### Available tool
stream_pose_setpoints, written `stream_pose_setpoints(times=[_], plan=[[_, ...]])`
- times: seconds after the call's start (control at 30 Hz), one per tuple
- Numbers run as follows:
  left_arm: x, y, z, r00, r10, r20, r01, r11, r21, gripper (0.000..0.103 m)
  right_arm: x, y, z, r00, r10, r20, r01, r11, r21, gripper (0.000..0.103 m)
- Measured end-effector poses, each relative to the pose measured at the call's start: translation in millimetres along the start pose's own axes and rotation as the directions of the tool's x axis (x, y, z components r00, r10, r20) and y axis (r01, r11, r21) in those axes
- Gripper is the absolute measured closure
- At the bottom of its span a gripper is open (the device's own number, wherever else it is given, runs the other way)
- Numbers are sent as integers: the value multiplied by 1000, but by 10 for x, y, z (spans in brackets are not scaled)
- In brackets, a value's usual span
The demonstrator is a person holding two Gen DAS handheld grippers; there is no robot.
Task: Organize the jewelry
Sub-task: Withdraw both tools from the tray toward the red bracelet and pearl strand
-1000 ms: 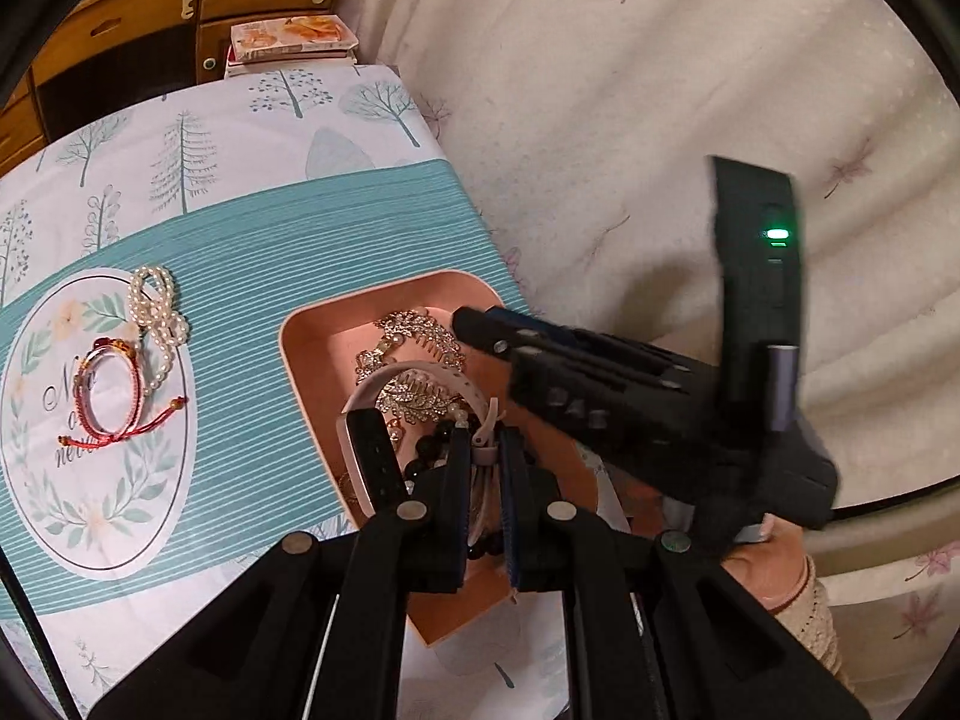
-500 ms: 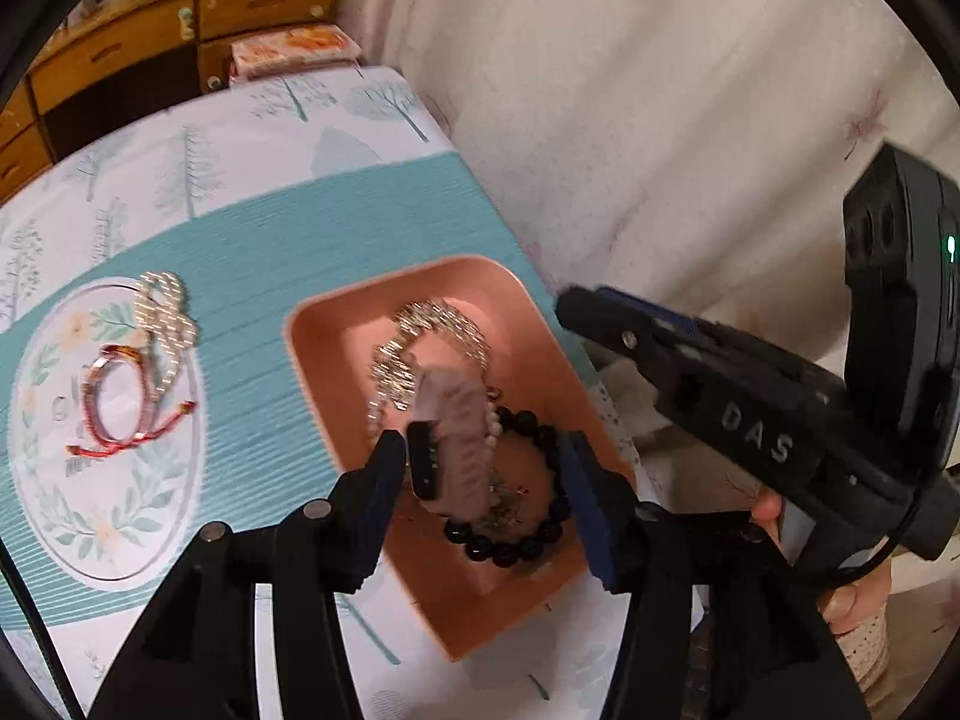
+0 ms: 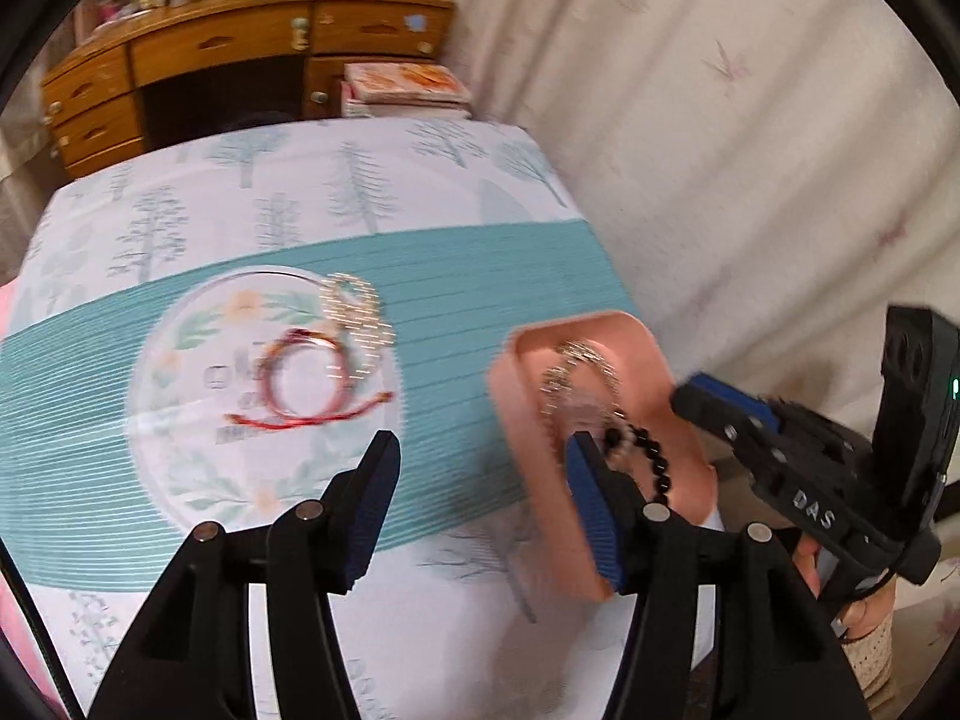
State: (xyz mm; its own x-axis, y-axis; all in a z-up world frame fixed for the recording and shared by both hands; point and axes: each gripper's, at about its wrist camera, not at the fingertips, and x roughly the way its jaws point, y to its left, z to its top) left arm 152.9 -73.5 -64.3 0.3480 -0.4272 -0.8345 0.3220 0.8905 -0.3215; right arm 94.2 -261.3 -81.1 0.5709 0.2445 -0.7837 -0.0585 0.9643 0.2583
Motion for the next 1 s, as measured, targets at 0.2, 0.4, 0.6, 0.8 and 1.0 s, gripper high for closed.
stream_pose_setpoints(times=[0.2, 0.4, 0.6, 0.8, 1.0], plan=[[-250, 337, -35, 998, 44, 37, -42, 998, -46, 43, -6, 307, -4, 999, 44, -9, -44, 997, -58, 83], [-332, 599, -121, 997, 67, 34, -64, 994, -83, 42, 95, 462, 17, 984, 162, -79, -165, 986, -34, 83], [-312, 763, -208, 998, 54, 23, -50, 992, -119, 42, 390, 356, -13, 966, 211, -152, -201, 977, 76, 83], [-269, 771, -230, 999, 42, 16, -40, 991, -125, 42, 488, 259, -36, 971, 173, -164, -155, 981, 116, 83], [-229, 744, -242, 999, 35, 9, -34, 992, -118, 42, 393, 101, -45, 984, 98, -148, -80, 990, 118, 83]])
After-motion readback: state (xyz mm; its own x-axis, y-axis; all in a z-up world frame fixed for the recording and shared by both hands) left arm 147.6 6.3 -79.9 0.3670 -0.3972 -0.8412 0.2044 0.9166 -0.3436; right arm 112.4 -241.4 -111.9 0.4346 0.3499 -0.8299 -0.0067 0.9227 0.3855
